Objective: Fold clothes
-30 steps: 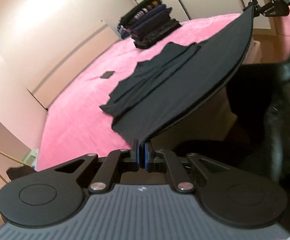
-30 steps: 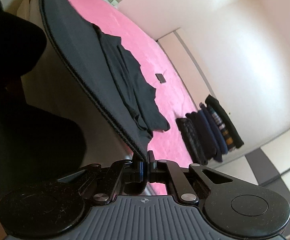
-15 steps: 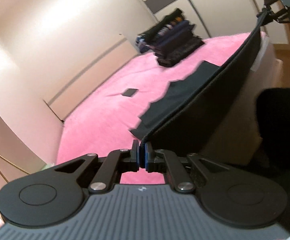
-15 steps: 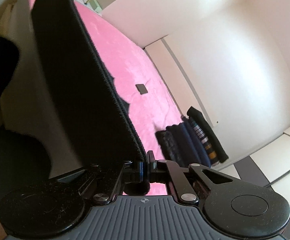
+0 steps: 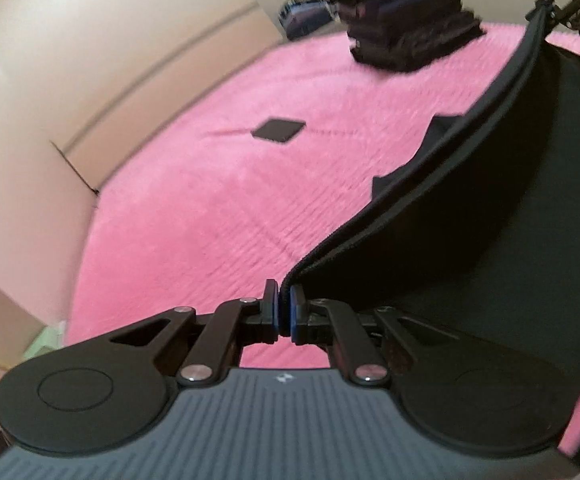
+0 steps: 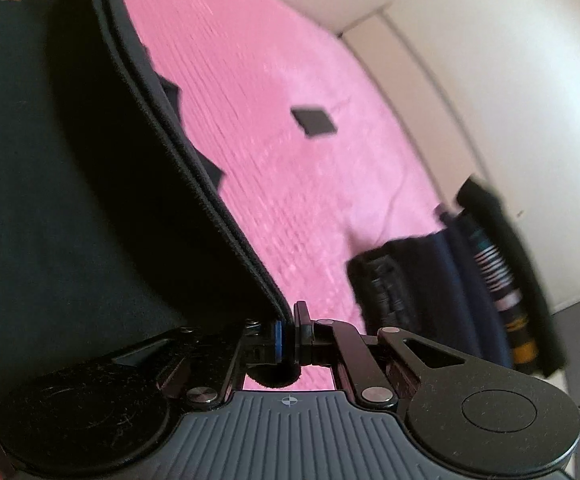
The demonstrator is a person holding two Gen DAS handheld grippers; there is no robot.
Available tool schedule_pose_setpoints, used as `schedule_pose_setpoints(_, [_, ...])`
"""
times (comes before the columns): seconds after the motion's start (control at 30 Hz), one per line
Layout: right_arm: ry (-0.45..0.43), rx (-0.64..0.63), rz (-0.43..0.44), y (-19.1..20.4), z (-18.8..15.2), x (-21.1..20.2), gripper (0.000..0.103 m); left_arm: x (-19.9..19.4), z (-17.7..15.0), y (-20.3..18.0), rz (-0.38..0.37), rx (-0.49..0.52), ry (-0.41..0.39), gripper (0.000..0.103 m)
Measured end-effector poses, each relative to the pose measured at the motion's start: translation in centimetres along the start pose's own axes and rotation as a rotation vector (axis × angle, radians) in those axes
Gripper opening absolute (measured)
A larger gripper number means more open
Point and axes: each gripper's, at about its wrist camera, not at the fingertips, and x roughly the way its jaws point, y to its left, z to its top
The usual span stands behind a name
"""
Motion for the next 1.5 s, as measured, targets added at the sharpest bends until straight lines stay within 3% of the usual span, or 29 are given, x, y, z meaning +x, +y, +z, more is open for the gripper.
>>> schedule_pose_setpoints(0.17, [0.117, 0.133, 0.183, -1.7, -1.0, 9.7, 0.002, 7.2, -0.4, 0.9, -0.046, -0.030, 0.061, 0.004])
schedule_pose_setpoints(0.3, [0.110, 0.218, 0.238, -1.4, -2.2, 11.0, 0.002, 13.0, -0.7, 1.5, -0.082, -0.054, 0.111, 0.006])
schedule_pose_setpoints(0.33, [0.097, 0.255, 0.244, -1.5, -2.5, 10.5, 0.008, 14.4, -0.8, 1.7, -0.091, -0.060, 0.123, 0.009])
schedule_pose_setpoints(0.37, [0.084, 0.301, 0.242, -1.9, -2.8, 10.2, 0.019, 15.6, -0.9, 2.0, -0.094, -0.072, 0.133, 0.010])
schedule_pose_setpoints(0.4, [0.072, 0.374, 0.217, -2.9, -3.1, 10.3, 0.059, 16.0, -0.9, 2.5, -0.076, -0.102, 0.137, 0.012])
schedule_pose_setpoints(0.43, [0.058, 0.450, 0.199, -3.9, -3.4, 10.5, 0.086, 16.4, -0.9, 3.0, -0.058, -0.133, 0.140, 0.011])
schedule_pose_setpoints(0.6, [0.037, 0.774, 0.188, -7.2, -5.3, 10.2, 0.087, 17.0, -0.9, 5.0, 0.017, -0.244, 0.155, 0.011])
schedule_pose_setpoints(0.7, [0.015, 0.819, 0.202, -6.7, -5.5, 8.5, 0.087, 15.4, -0.8, 4.8, 0.011, -0.246, 0.138, 0.013])
schedule_pose_setpoints(0.87, [-0.094, 0.893, 0.266, -3.6, -5.6, 2.5, 0.087, 10.5, -0.9, 2.2, -0.057, -0.231, 0.090, 0.014])
schedule_pose_setpoints(0.97, [-0.190, 0.992, 0.354, -0.6, -6.4, -1.3, 0.087, 6.7, -1.6, -0.2, -0.112, -0.244, 0.060, 0.019])
schedule_pose_setpoints(1.03, [-0.227, 1.050, 0.464, 1.8, -7.3, -3.4, 0.087, 4.6, -2.3, -1.9, -0.167, -0.255, 0.050, 0.020])
schedule_pose_setpoints(1.13, [-0.166, 1.092, 0.526, 4.9, -9.0, -4.5, 0.087, 3.3, -4.0, -4.6, -0.233, -0.237, 0.099, 0.020])
schedule_pose_setpoints(1.17, [-0.138, 1.092, 0.522, 5.7, -9.6, -4.7, 0.087, 3.3, -4.6, -5.4, -0.249, -0.225, 0.124, 0.020])
schedule_pose_setpoints(1.3, [-0.035, 0.995, 0.334, 6.9, -10.2, -6.9, 0.087, 2.7, -5.8, -6.3, -0.207, -0.189, 0.150, 0.022])
schedule_pose_setpoints(1.37, [-0.059, 0.988, 0.281, 7.1, -9.5, -9.3, 0.087, 1.3, -5.6, -6.0, -0.162, -0.199, 0.147, 0.022])
schedule_pose_setpoints(1.5, [-0.196, 0.978, 0.330, 10.3, -6.3, -13.3, 0.087, -3.0, -5.3, -7.9, -0.132, -0.157, 0.062, 0.022])
